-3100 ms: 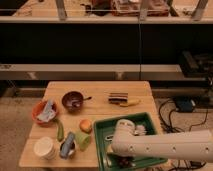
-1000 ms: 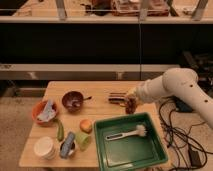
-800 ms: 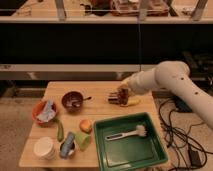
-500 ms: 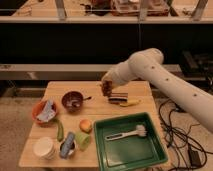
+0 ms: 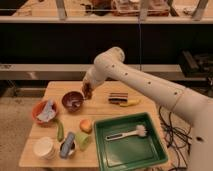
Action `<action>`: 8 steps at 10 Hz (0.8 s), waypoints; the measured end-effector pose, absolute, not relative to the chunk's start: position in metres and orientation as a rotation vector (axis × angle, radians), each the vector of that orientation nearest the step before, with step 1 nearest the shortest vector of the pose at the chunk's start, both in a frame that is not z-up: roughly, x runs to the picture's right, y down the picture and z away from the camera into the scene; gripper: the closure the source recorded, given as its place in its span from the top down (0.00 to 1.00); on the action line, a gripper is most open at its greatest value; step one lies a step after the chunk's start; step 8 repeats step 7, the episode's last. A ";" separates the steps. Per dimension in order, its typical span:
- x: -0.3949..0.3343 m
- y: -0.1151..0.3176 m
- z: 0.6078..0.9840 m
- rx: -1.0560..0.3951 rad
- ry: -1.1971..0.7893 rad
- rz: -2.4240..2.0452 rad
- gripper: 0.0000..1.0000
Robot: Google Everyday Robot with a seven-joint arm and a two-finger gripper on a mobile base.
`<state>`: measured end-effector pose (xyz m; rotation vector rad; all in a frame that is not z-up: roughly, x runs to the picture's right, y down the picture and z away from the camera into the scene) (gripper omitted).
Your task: Place grapes in table surface
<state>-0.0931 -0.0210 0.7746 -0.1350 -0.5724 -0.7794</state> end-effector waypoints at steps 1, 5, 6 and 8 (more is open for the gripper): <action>-0.095 -0.010 0.790 -0.148 -0.571 -0.766 0.80; -0.049 0.007 0.812 -0.178 -0.546 -0.689 0.80; -0.031 0.009 0.813 -0.178 -0.540 -0.670 0.80; -0.008 0.011 0.814 -0.173 -0.531 -0.645 0.80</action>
